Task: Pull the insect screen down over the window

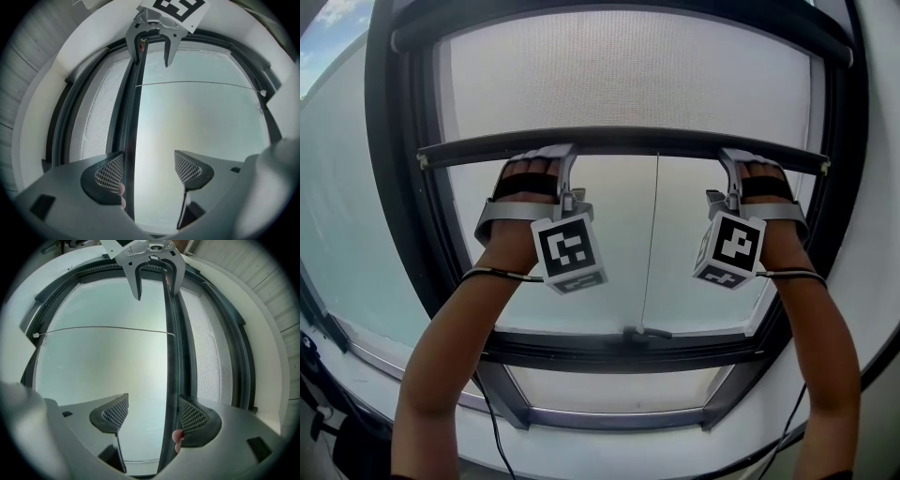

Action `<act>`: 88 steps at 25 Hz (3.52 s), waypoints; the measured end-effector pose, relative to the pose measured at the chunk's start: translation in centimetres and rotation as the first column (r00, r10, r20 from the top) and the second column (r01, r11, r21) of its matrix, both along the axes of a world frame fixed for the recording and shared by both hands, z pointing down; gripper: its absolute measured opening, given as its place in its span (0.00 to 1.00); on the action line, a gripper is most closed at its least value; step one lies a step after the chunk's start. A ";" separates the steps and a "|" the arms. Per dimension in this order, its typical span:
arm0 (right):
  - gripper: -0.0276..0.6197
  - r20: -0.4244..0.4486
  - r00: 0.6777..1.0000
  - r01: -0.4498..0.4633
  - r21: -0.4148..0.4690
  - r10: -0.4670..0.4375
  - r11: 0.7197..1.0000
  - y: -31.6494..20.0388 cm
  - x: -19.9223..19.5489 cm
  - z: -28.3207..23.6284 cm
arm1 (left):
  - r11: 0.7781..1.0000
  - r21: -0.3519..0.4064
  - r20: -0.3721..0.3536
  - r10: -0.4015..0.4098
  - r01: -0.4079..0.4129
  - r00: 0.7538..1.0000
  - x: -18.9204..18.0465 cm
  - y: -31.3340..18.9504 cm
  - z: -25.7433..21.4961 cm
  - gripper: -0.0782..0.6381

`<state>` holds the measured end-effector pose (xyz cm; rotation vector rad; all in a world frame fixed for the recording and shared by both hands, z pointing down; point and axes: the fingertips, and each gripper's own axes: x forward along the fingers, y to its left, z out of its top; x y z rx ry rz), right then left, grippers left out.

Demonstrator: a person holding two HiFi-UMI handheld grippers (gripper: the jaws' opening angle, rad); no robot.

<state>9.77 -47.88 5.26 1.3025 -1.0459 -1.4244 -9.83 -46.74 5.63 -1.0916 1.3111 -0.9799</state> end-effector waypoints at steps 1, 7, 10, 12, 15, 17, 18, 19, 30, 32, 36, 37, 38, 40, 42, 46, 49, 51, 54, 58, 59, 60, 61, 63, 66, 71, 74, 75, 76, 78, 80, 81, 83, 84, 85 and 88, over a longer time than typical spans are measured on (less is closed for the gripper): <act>0.53 -0.001 1.000 0.001 -0.002 -0.001 1.000 0.0 0.0 0.3 | 1.000 -0.005 0.001 0.000 0.000 1.000 0.0 0.0 0.3 0.56; 0.53 -0.001 1.000 0.014 -0.031 -0.014 0.999 0.1 0.1 2.6 | 0.999 -0.033 0.014 -0.007 0.007 1.000 0.0 0.1 2.5 0.56; 0.53 0.013 1.000 0.022 -0.042 -0.021 0.999 0.2 0.0 3.8 | 0.999 -0.047 0.016 0.005 -0.004 1.000 0.1 0.2 3.8 0.56; 0.53 0.020 1.000 0.022 -0.045 -0.021 0.999 0.2 -0.1 4.6 | 0.998 -0.056 0.017 0.006 -0.005 1.000 0.0 0.2 4.6 0.56; 0.53 0.031 0.999 0.017 -0.055 -0.015 0.998 0.3 -0.1 6.2 | 0.998 -0.050 -0.011 0.040 -0.040 0.999 0.5 0.5 5.6 0.56; 0.53 0.034 0.999 0.014 -0.066 -0.012 0.998 0.3 -0.1 7.1 | 0.997 -0.060 -0.022 0.042 -0.043 0.999 0.6 0.6 6.4 0.56; 0.53 0.033 0.999 0.014 -0.071 -0.012 0.997 0.3 -0.1 7.2 | 0.997 -0.064 -0.021 0.038 -0.039 0.999 0.6 0.7 6.5 0.56; 0.53 0.031 0.999 0.016 -0.075 -0.013 0.997 0.3 -0.1 7.1 | 0.997 -0.068 -0.016 0.030 -0.031 0.999 0.5 0.7 6.5 0.56; 0.53 0.037 0.999 0.023 -0.188 -0.016 0.982 1.1 -0.5 8.7 | 0.967 -0.232 -0.124 0.077 -0.104 0.989 0.6 1.9 8.2 0.56; 0.53 0.039 0.999 0.017 -0.199 -0.009 0.980 1.2 -0.4 8.7 | 0.964 -0.241 -0.126 0.079 -0.108 0.989 0.6 2.1 8.3 0.56; 0.53 0.050 0.999 0.022 -0.219 -0.011 0.975 1.4 -0.5 8.5 | 0.953 -0.285 -0.117 0.075 -0.106 0.990 0.5 2.3 8.2 0.56; 0.53 0.052 0.999 0.025 -0.232 -0.013 0.972 1.6 -0.6 8.5 | 0.945 -0.305 -0.125 0.078 -0.114 0.989 0.5 2.4 8.3 0.56; 0.53 0.052 0.999 0.025 -0.248 -0.013 0.968 1.8 -0.5 8.6 | 0.937 -0.328 -0.132 0.083 -0.122 0.988 0.6 2.6 8.5 0.56; 0.53 0.042 0.999 0.022 -0.273 -0.011 0.962 2.4 -0.4 8.8 | 0.925 -0.357 -0.132 0.088 -0.130 0.987 0.7 3.0 8.7 0.56; 0.53 0.035 0.999 0.021 -0.282 -0.012 0.959 2.6 -0.3 9.0 | 0.925 -0.362 -0.113 0.081 -0.117 0.990 0.6 3.2 8.9 0.56; 0.53 0.024 1.000 0.005 -0.297 0.002 0.955 2.4 -0.4 9.3 | 0.932 -0.354 -0.073 0.059 -0.081 0.996 0.4 2.9 9.2 0.56; 0.53 0.021 1.000 0.002 -0.311 0.004 0.950 2.2 -0.7 9.1 | 0.927 -0.366 -0.081 0.062 -0.087 0.995 0.1 2.7 9.2 0.56; 0.53 0.016 1.000 -0.004 -0.312 0.009 0.950 2.1 -0.6 9.8 | 0.925 -0.368 -0.080 0.065 -0.090 0.995 0.1 2.6 9.9 0.56; 0.53 0.015 1.000 -0.013 -0.317 0.019 0.948 2.0 -0.2 11.9 | 0.931 -0.358 -0.046 0.055 -0.068 0.997 0.3 2.6 11.8 0.56; 0.53 0.018 1.000 -0.017 -0.322 0.024 0.947 1.9 -0.1 13.1 | 0.938 -0.341 -0.030 0.046 -0.053 0.998 0.4 2.4 12.9 0.56; 0.53 0.020 0.999 -0.017 -0.323 0.025 0.946 1.9 -0.1 13.3 | 0.938 -0.341 -0.033 0.046 -0.055 0.998 0.4 2.4 13.1 0.56; 0.53 0.024 0.999 -0.016 -0.326 0.025 0.945 1.8 -0.1 13.5 | 0.938 -0.342 -0.035 0.047 -0.056 0.998 0.4 2.4 13.3 0.56; 0.53 0.027 0.999 -0.014 -0.329 0.025 0.944 1.8 -0.1 13.8 | 0.938 -0.341 -0.038 0.048 -0.059 0.998 0.5 2.3 13.5 0.56; 0.53 0.027 0.999 -0.019 -0.329 0.029 0.944 1.8 -0.1 14.2 | 0.941 -0.331 -0.053 0.054 -0.068 0.997 0.5 2.3 13.9 0.56; 0.53 0.027 0.999 -0.026 -0.333 0.038 0.943 1.8 -0.2 14.6 | 0.941 -0.328 -0.082 0.058 -0.082 0.995 0.6 2.3 14.3 0.56; 0.53 0.045 0.999 -0.004 -0.386 0.023 0.923 1.7 0.1 18.7 | 0.918 -0.388 -0.083 0.055 -0.083 0.995 0.9 2.2 18.2 0.56; 0.53 0.037 0.999 -0.008 -0.411 0.026 0.911 1.9 0.0 20.5 | 0.902 -0.418 -0.105 0.067 -0.105 0.992 0.8 2.4 19.9 0.56; 0.53 0.033 0.999 -0.011 -0.411 0.027 0.912 2.0 -0.1 20.5 | 0.903 -0.413 -0.122 0.076 -0.120 0.990 0.9 2.5 19.6 0.56; 0.53 0.030 0.999 -0.013 -0.409 0.028 0.913 2.0 -0.1 20.4 | 0.904 -0.407 -0.140 0.084 -0.134 0.987 1.0 2.7 19.3 0.56; 0.53 0.028 0.999 -0.018 -0.398 0.032 0.917 2.0 -0.2 20.1 | 0.906 -0.400 -0.142 0.086 -0.137 0.986 1.0 2.9 19.1 0.56; 0.53 0.032 0.999 -0.021 -0.393 0.037 0.919 2.1 -0.2 20.1 | 0.918 -0.385 -0.086 0.068 -0.096 0.994 0.5 2.7 19.5 0.56; 0.53 0.035 0.999 -0.023 -0.394 0.040 0.919 2.1 -0.2 20.2 | 0.924 -0.374 -0.060 0.059 -0.078 0.996 0.4 2.6 19.7 0.56; 0.53 0.041 0.998 -0.023 -0.395 0.043 0.918 2.2 -0.1 20.8 | 0.929 -0.364 -0.053 0.058 -0.073 0.997 0.6 2.6 20.2 0.56; 0.53 0.044 0.998 -0.023 -0.393 0.044 0.919 2.2 -0.1 21.2 | 0.926 -0.368 -0.064 0.061 -0.081 0.996 0.7 2.7 20.6 0.56; 0.53 0.045 0.998 -0.023 -0.390 0.044 0.920 2.2 -0.2 21.4 | 0.923 -0.374 -0.076 0.063 -0.087 0.995 0.7 2.8 20.9 0.56; 0.53 0.054 0.998 -0.016 -0.397 0.041 0.918 2.2 -0.5 22.1 | 0.918 -0.387 -0.085 0.064 -0.092 0.994 0.5 2.8 21.5 0.56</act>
